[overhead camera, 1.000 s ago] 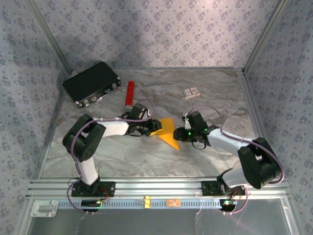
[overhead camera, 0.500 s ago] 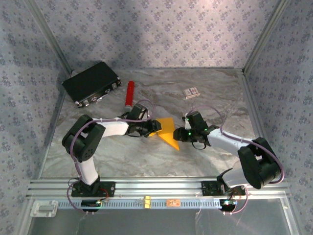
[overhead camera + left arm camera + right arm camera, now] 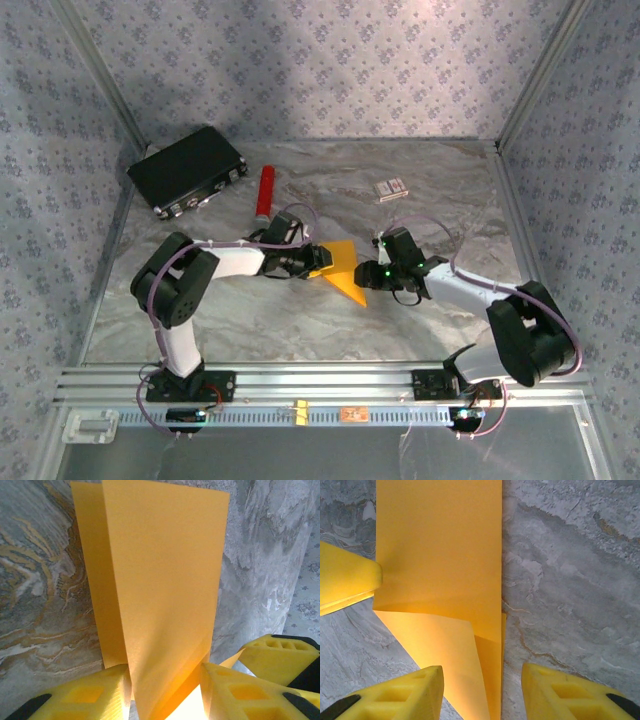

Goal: Fold a paper plane with a square sheet of paper (pick it up from the middle)
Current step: Fourth fold the wing at the center of the table.

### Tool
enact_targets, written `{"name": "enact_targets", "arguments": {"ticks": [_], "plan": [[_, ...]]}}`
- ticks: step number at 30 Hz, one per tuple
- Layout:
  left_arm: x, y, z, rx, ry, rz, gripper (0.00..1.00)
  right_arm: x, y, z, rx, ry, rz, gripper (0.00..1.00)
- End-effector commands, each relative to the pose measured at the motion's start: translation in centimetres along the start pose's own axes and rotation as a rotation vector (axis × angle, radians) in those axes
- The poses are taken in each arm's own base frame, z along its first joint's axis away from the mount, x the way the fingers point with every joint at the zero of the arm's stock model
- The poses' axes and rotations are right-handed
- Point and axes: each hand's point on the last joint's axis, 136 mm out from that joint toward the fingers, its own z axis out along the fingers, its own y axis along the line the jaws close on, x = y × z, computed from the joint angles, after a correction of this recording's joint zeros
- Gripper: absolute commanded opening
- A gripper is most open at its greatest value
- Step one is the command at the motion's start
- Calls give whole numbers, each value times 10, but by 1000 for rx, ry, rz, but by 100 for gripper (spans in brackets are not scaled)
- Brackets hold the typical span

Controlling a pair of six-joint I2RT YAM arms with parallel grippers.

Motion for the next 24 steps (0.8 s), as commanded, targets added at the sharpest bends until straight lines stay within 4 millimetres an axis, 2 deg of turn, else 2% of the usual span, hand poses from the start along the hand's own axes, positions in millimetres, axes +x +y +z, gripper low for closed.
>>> {"name": "enact_targets", "arguments": {"ticks": [1,15,24], "plan": [[-7,-14,1,48,-2,9,40,3,-2,-5,19,-5,-11,46],[-20,-32,2,155,-46,-14,37,-2,-2,-16,23,-64,-26,47],[-29,-31,8,176,-45,-27,36,-2,-3,-26,21,-103,-44,48]]}}
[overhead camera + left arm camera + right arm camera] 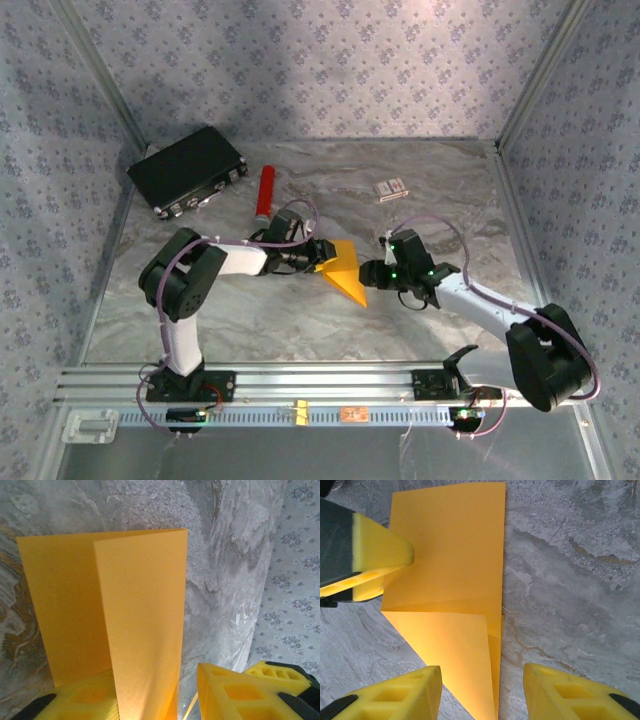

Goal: Fold a paper plane with a square sheet of paper (pick it up from the middle)
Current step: Fourth fold the wing at the center of the table.

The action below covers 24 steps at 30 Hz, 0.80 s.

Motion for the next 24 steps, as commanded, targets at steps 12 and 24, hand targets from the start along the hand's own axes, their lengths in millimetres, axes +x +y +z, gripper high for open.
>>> {"name": "enact_targets", "arguments": {"ticks": [12,24], "plan": [[-19,-8,-10,0,-80,5,9,5,15,-2,32,-46,-263,49],[-14,-20,-14,-20,-89,38,19,24,33,10,103,-209,-718,48]]}}
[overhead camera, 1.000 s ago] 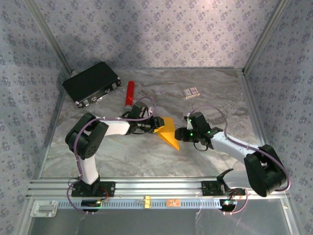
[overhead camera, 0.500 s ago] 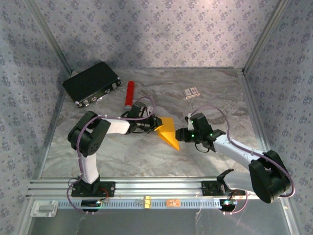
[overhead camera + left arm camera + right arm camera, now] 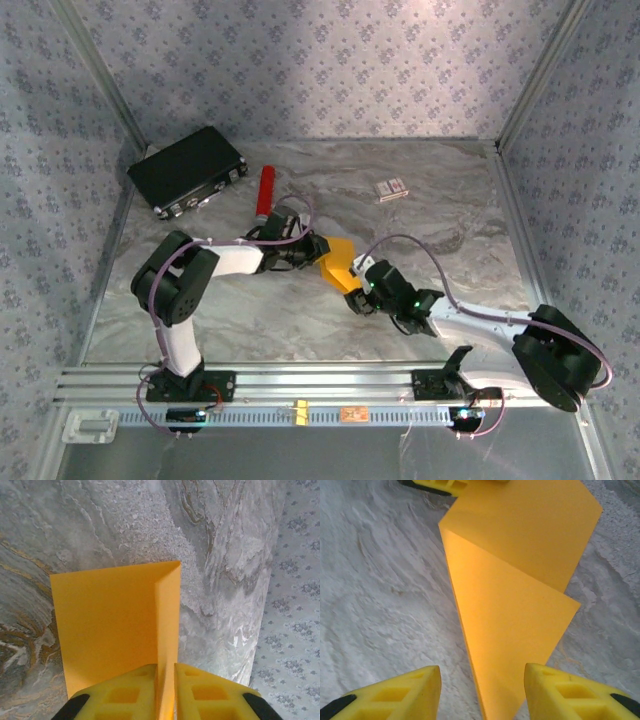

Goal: Fold a paper plane with a square sheet of paper (pick it up from the middle)
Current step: Fourth fold the wing at the center of the table.

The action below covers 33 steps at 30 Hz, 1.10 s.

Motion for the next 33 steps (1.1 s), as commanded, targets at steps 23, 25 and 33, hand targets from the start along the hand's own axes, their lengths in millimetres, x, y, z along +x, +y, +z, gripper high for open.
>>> {"name": "enact_targets", "arguments": {"ticks": [23,25,33], "plan": [[8,-24,2,32,50,59,21,-6,-9,25,279,-35,-257,41],[9,-24,2,31,51,58,20,-6,-9,25,278,-34,-251,40],[8,-25,3,32,51,58,19,-5,-7,28,268,-28,-233,34]]}}
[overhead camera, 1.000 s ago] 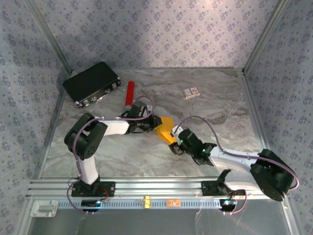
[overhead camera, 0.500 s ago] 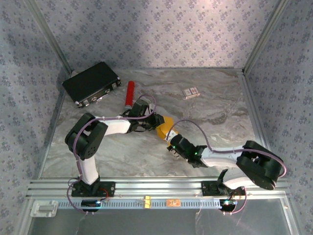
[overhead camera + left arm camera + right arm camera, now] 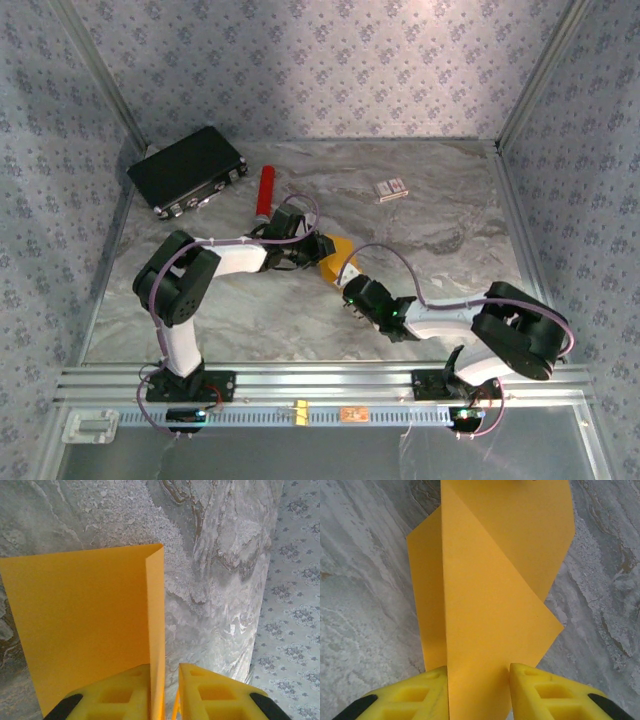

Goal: Fold a paper plane with a square sheet of paper (pick it up from the middle)
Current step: Fourth fold the wing at the center of the table.

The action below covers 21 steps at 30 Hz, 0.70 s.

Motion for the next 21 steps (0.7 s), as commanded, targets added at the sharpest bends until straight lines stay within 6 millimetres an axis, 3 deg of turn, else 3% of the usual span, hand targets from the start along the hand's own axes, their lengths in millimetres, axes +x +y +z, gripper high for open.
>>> {"name": "enact_targets", "arguments": {"ticks": [1,21], "plan": [[-2,-14,-1,27,7,31,19,-12,-1,1,19,-23,39,33],[-2,-10,-1,21,8,27,13,-9,-3,4,30,-20,71,15]]}}
